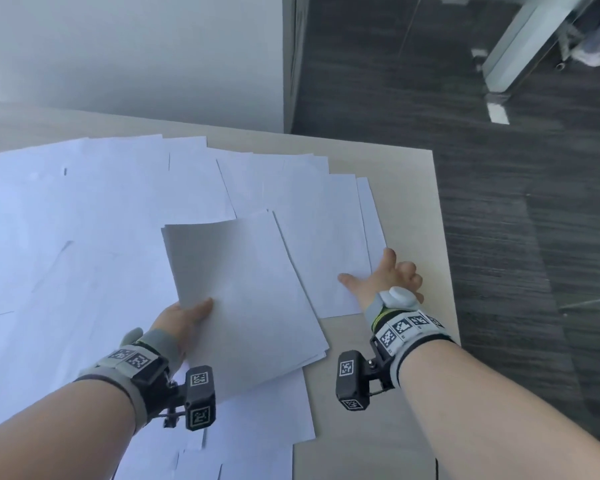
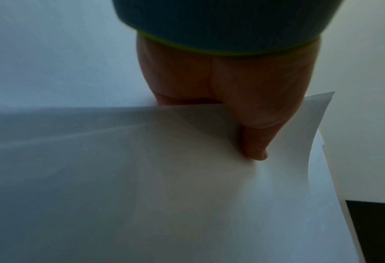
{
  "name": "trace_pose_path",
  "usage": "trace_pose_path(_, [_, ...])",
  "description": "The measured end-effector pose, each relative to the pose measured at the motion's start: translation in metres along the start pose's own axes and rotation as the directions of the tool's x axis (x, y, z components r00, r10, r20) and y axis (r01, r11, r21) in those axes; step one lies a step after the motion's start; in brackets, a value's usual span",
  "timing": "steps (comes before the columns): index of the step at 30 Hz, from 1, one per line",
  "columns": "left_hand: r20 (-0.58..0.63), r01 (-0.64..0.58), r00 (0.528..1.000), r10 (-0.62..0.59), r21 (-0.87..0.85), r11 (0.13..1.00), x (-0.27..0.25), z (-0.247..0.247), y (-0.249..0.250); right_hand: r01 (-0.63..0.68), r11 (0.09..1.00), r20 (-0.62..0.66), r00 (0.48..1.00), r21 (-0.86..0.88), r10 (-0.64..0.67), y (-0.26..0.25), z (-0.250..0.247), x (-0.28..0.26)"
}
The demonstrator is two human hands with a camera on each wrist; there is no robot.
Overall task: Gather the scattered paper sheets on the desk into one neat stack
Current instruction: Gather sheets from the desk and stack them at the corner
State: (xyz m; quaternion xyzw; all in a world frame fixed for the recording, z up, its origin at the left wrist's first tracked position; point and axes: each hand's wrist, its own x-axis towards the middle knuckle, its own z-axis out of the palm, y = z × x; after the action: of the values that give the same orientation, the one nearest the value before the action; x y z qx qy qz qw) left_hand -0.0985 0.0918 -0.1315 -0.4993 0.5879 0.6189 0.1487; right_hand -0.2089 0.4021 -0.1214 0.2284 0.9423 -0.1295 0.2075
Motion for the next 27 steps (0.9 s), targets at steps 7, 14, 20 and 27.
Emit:
trace_pose_path(7, [0.029, 0.014, 0.999, -0.014, 0.001, 1.0, 0.003, -0.003, -0.002, -0.051, 0.984, -0.017, 0.998, 0.171, 0.055, -0.015, -0.001, 0.014])
trace_pose_path(14, [0.068, 0.037, 0.997, -0.035, -0.028, 0.999, 0.006, -0.004, 0.001, -0.048, 0.998, 0.022, 0.999, 0.05, 0.047, -0.031, -0.001, 0.017])
trace_pose_path(20, [0.096, 0.038, 0.995, -0.034, -0.039, 0.999, 0.005, -0.004, 0.002, -0.16, 0.958, 0.19, 0.975, 0.236, 0.116, -0.03, -0.015, 0.026])
trace_pose_path(27, [0.146, 0.033, 0.989, -0.03, -0.014, 0.999, 0.011, -0.009, 0.001, -0.087, 0.802, 0.265, 0.96, 0.591, -0.091, -0.013, 0.003, -0.008])
